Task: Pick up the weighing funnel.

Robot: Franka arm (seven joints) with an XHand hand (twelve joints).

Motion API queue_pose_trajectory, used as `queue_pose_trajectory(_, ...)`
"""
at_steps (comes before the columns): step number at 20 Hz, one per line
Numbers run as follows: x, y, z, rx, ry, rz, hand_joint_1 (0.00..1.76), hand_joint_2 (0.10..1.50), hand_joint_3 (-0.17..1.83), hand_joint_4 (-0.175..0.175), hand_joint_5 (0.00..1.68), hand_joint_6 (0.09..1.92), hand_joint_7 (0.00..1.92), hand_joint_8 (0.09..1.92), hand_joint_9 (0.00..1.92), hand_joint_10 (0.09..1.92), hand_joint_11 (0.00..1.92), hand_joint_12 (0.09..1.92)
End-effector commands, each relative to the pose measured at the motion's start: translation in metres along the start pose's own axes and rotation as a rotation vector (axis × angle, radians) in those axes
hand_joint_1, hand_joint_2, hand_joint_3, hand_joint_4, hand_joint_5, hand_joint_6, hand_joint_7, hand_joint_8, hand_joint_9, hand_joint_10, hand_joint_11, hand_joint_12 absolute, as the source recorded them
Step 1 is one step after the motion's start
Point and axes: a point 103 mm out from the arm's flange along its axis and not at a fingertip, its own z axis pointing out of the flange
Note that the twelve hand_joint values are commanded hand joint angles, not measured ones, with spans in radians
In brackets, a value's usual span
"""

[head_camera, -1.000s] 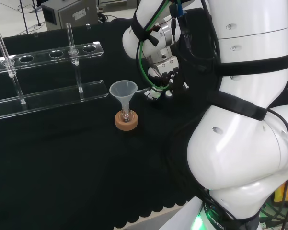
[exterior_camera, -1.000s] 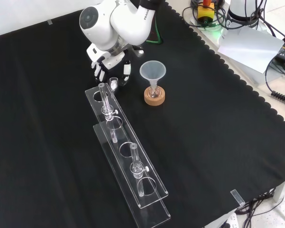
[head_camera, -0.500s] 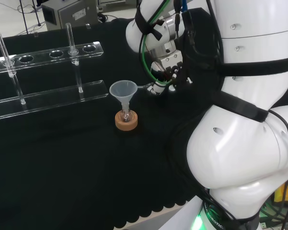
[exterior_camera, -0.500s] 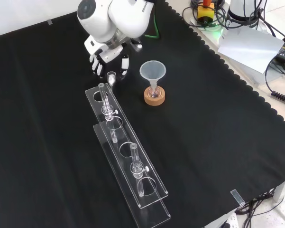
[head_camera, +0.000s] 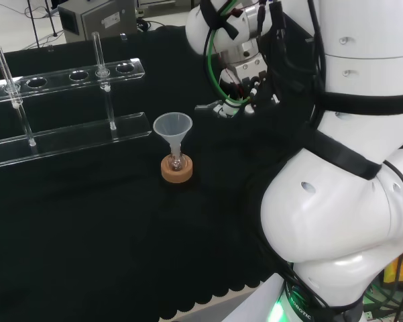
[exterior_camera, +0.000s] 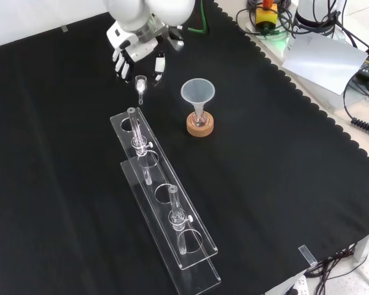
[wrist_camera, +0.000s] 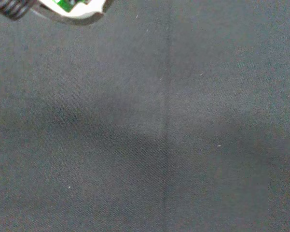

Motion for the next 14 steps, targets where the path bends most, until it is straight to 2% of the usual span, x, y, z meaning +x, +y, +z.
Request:
queue_pose_trajectory(1, -0.015, -0.034, -0.022, -0.039, 0.024, 0.031, 1.05, 0.72, 0.76, 0.175, 1.04, 1.13, 0.63, 0.66, 0.99, 0.47, 0.69, 1.16)
queue_pose_trajectory(5, -0.018, -0.051, -0.031, -0.067, 0.034, 0.045, 1.05, 0.72, 0.76, 0.175, 1.04, 1.13, 0.63, 0.66, 0.99, 0.47, 0.69, 1.16)
queue_pose_trajectory(14, -0.024, -0.090, -0.054, -0.088, 0.050, 0.066, 1.05, 0.72, 0.77, 0.175, 1.04, 1.13, 0.63, 0.66, 0.99, 0.47, 0.69, 1.16)
